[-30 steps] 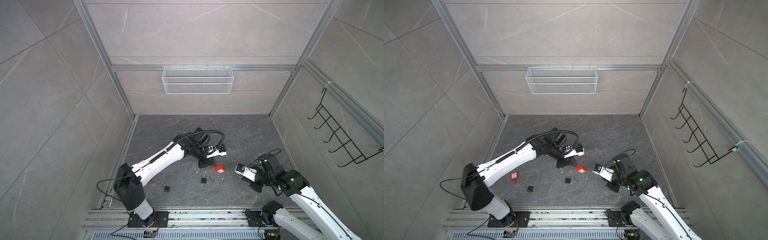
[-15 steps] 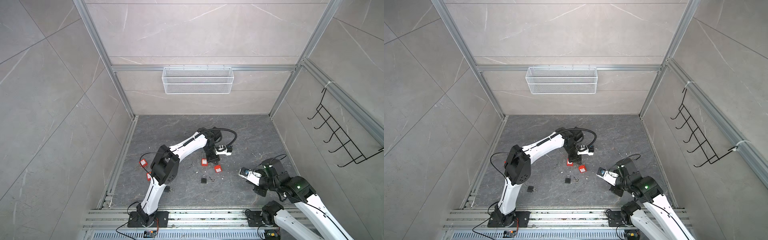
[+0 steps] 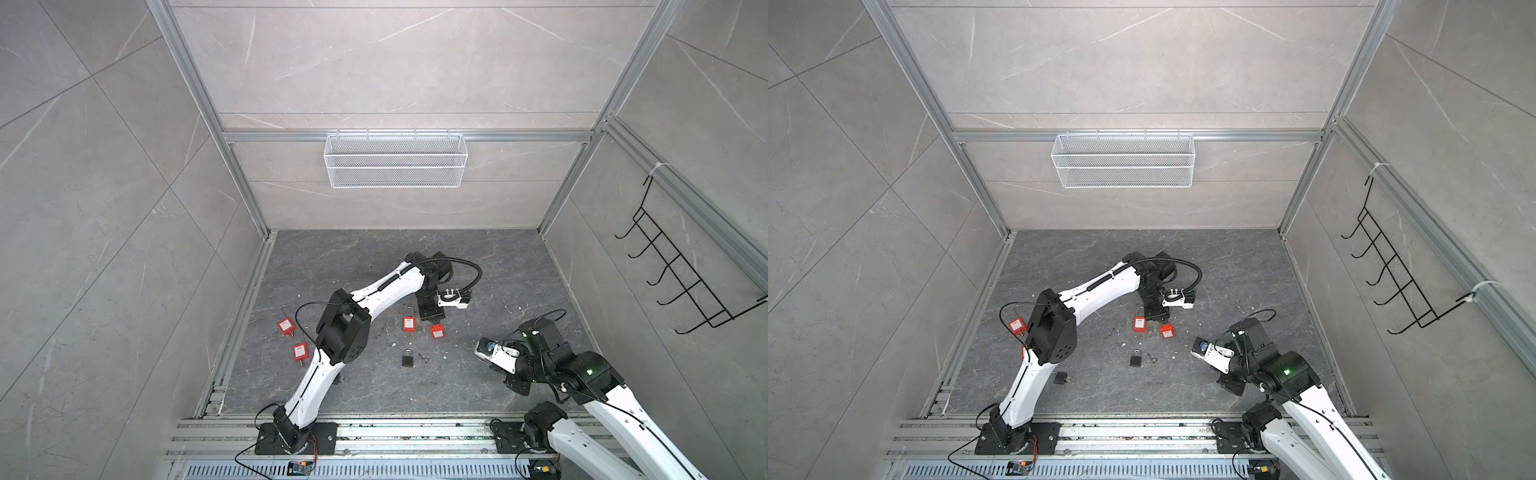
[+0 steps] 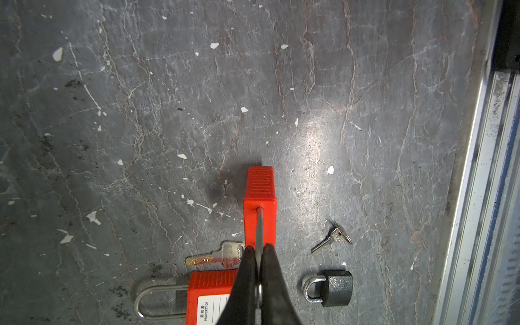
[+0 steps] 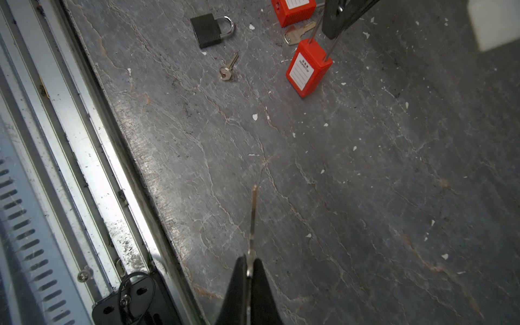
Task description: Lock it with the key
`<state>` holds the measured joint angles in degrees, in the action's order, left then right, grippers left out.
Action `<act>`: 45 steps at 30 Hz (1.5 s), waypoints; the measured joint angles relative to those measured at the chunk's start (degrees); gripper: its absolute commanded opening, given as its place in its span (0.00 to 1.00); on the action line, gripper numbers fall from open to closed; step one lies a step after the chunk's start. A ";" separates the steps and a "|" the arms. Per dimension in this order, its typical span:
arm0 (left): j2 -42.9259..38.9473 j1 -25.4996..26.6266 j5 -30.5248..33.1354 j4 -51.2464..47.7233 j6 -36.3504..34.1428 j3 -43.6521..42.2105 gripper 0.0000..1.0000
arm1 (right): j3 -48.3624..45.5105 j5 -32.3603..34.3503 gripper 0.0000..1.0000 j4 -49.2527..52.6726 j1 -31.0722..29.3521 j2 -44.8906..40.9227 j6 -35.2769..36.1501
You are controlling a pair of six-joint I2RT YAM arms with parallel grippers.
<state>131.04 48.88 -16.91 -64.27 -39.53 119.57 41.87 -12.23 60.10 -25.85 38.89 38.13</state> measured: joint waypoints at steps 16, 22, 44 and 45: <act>4.11 0.98 7.06 2.58 -0.55 1.81 0.21 | 0.02 0.02 0.00 -1.01 0.00 4.31 -0.66; 4.44 0.94 7.98 4.96 0.15 1.81 0.24 | 0.31 0.02 0.00 -1.88 0.00 5.79 -1.33; -2.43 -6.82 1.70 21.44 16.96 -7.26 0.79 | 12.35 -1.70 0.00 -3.91 0.00 11.96 -14.27; -4.87 -7.50 1.29 23.56 18.49 -9.88 0.79 | 13.33 -1.66 0.00 -3.87 0.00 12.31 -15.39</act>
<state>126.17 41.39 -15.62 -40.71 -21.04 109.69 55.20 -13.89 56.23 -25.85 51.20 22.74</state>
